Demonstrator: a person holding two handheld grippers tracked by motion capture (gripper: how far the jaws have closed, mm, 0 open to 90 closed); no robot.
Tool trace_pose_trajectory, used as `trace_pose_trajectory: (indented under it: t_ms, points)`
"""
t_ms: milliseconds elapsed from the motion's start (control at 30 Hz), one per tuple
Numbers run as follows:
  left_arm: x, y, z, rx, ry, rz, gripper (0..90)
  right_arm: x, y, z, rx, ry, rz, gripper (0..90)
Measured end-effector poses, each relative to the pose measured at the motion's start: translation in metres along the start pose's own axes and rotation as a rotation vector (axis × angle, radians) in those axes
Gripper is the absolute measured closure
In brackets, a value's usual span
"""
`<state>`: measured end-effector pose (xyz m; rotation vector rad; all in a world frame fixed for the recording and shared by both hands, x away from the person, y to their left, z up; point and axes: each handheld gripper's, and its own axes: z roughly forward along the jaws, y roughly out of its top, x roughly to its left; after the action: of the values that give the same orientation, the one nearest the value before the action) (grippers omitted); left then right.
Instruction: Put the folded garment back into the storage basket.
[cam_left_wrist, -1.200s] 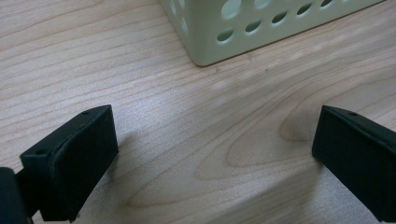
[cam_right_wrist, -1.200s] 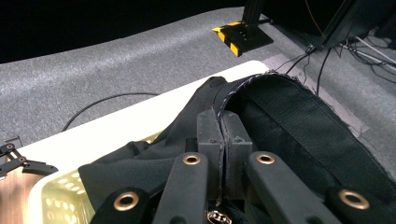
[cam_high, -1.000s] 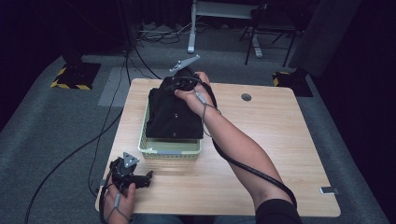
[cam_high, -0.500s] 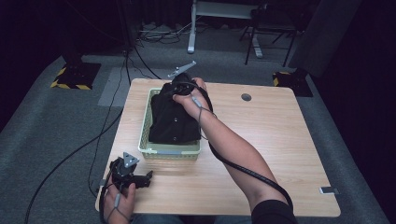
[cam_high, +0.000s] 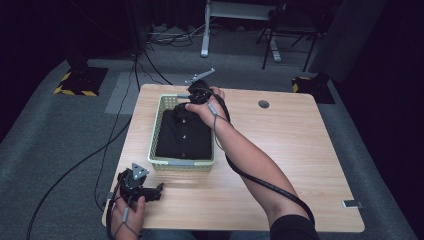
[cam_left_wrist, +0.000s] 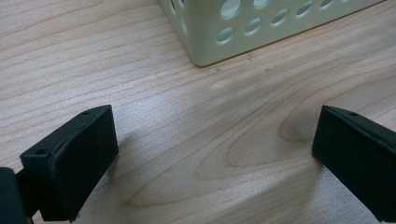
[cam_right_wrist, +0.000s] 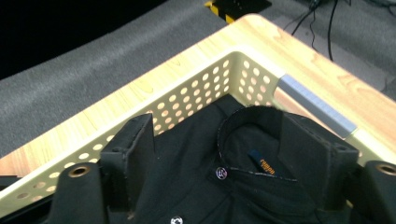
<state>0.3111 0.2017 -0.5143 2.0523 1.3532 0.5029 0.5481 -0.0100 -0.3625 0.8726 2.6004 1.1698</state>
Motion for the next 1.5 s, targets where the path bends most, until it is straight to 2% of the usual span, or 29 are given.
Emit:
trace_pose_trajectory:
  t_ms: [367, 567, 967, 1500]
  points:
    - [0.000, 0.000, 0.000, 0.001, -0.001, -0.001, 0.3, 0.003, 0.001, -0.039, -0.055, 0.003, -0.084, 25.1]
    - [0.000, 0.000, 0.000, 0.001, 0.001, 0.001, 0.3, 0.002, -0.002, -0.060, -0.071, -0.007, -0.109, 24.7]
    - [0.000, 0.000, 0.000, 0.000, 0.001, 0.001, 0.3, -0.006, -0.015, -0.103, -0.098, -0.005, -0.118, 24.2]
    - [0.000, 0.000, 0.000, 0.001, 0.000, 0.001, 0.3, -0.016, -0.035, -0.136, -0.122, -0.015, -0.127, 22.1]
